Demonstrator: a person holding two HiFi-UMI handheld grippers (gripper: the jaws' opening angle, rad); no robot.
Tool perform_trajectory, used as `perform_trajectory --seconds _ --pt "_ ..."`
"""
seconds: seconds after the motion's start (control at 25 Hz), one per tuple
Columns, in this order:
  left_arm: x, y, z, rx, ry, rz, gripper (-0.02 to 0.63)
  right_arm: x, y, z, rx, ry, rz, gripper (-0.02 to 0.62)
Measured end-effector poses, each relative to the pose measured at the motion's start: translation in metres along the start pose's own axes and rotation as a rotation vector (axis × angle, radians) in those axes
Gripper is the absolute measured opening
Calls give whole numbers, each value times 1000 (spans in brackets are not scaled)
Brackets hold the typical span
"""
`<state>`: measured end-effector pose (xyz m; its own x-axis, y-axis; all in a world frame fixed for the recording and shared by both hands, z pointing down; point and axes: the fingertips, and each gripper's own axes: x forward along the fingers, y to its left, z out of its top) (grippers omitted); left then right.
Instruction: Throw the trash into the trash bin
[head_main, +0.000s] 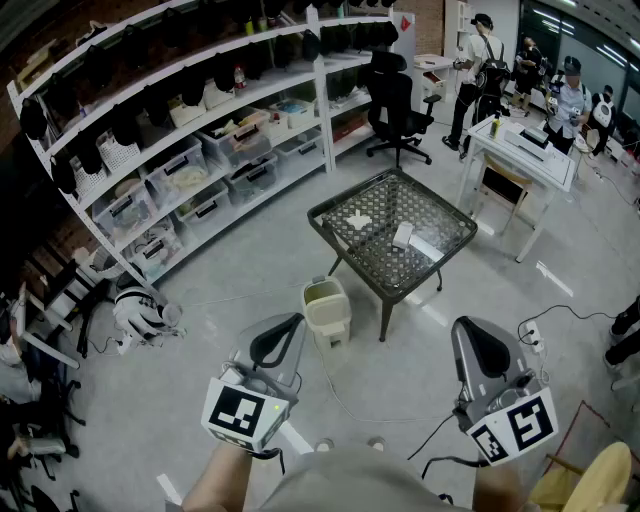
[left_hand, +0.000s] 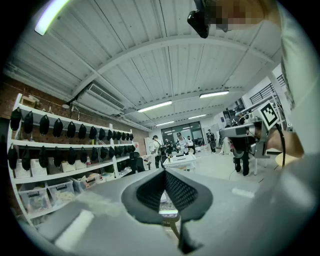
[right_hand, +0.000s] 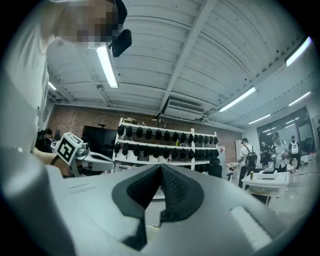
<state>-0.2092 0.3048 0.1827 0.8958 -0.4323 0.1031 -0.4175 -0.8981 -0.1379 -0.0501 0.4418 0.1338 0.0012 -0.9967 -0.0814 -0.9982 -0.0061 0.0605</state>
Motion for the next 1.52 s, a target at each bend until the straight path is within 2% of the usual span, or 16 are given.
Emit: perform_trajectory --seconds 0.24,0.4,0.44,0.48,0.52,0.6,0.88,1.2,1.52 --pt "8 -14 1 2 6 11 2 -9 -14 -1 31 -11 15 3" --pt "12 -22 0 25 8 9 2 -19 -26 3 47 -53 -9 5" --pt "13 -25 1 25 9 10 2 -22 -30 5 52 -62 -15 62" --pt "14 -27 1 31 10 11 2 -24 -34 7 55 -69 -20 168" --pt "16 -28 1 45 10 11 2 -27 -39 8 55 -72 -26 217" --pt "19 -32 1 45 12 20 2 -32 -49 7 47 -71 -38 267" --pt "24 -46 -2 30 32 55 2 -45 -58 -9 45 -29 7 289" --pt "34 -47 -13 27 32 59 2 -40 -69 -30 59 -6 18 291" --pt "72 -21 -31 19 23 50 2 -8 -84 -57 56 21 7 296"
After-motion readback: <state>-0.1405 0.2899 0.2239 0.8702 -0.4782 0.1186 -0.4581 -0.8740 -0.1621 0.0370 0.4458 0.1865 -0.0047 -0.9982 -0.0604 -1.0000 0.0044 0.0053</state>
